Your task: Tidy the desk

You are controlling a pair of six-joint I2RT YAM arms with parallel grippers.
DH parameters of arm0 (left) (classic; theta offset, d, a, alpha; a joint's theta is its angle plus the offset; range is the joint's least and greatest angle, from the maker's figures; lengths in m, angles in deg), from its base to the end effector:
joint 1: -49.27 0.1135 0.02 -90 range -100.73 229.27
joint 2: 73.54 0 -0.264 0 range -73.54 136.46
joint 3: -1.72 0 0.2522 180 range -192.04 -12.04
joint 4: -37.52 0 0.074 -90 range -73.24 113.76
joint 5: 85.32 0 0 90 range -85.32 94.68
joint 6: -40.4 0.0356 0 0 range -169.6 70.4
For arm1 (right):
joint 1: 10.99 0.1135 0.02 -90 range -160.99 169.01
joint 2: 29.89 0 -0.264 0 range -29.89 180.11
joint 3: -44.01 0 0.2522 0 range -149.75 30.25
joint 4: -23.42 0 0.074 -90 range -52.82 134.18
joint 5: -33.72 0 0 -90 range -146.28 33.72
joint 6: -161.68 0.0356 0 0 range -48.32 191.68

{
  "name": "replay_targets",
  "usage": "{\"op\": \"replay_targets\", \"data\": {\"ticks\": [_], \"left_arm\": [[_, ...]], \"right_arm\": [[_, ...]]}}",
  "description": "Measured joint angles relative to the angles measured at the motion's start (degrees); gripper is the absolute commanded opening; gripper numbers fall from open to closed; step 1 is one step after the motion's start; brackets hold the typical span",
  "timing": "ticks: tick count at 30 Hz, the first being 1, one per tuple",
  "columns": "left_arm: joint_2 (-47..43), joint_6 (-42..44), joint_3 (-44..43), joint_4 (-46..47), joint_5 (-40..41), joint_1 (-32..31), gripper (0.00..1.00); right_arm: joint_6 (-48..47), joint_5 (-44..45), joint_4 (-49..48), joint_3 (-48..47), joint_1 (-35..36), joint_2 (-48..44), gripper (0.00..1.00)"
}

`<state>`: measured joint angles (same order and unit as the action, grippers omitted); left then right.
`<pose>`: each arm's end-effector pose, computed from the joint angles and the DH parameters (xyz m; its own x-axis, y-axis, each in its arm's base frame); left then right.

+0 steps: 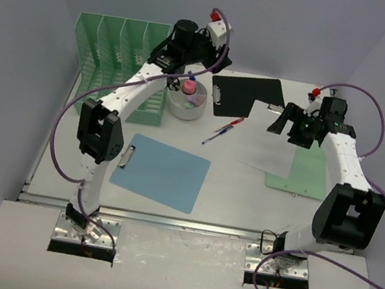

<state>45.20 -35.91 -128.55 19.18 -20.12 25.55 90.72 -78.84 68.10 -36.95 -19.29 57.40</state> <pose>0.4514 -0.2147 0.3828 0.0712 0.2034 -0.9765 0.7510 0.6334 0.1867 0.3240 -0.0335 0.2663 -0.7615 0.4155 -0.4975 0.1511 0.8601 0.4871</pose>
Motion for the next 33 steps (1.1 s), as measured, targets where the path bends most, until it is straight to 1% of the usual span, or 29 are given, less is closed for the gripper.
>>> {"op": "replay_targets", "data": {"ticks": [1, 2, 5, 8, 12, 16, 19, 26, 33], "left_arm": [[1.3, 0.0, -1.6, -2.7, -0.2, -0.3, 0.50], [2.5, 0.0, -2.4, -5.2, -0.3, -0.7, 0.47], [5.9, 0.8, -2.8, -11.3, 0.3, -2.1, 0.43], [10.0, 1.9, -2.5, -18.3, 2.0, -4.8, 0.41], [10.5, 2.6, 2.8, -23.2, 4.0, -7.7, 0.41], [10.5, 2.8, 6.8, -26.0, 5.6, -9.0, 0.40], [10.5, 3.2, 8.0, -27.9, 7.6, -8.9, 0.39], [11.3, 4.4, 7.1, -31.6, 10.6, -9.1, 0.37], [14.0, 5.2, 6.1, -33.0, 11.7, -9.6, 0.37]], "right_arm": [[0.0, 0.0, 0.0, 0.0, 0.0, 0.0, 0.99], [0.0, 0.0, 0.0, 0.0, 0.0, 0.0, 0.99], [0.0, 0.0, 0.0, 0.0, 0.0, 0.0, 0.99], [0.0, 0.0, 0.0, 0.0, 0.0, 0.0, 0.99], [0.0, -0.1, 0.0, 0.0, 0.0, 0.0, 0.99], [0.0, -0.3, 0.0, 0.0, 0.0, 0.0, 0.99], [0.0, -0.6, 0.0, 0.0, 0.0, 0.0, 0.99], [0.0, -0.7, 0.0, 0.0, 0.0, 0.0, 0.99], [0.0, -1.5, 0.0, 0.0, 0.0, 0.0, 0.99]]}}
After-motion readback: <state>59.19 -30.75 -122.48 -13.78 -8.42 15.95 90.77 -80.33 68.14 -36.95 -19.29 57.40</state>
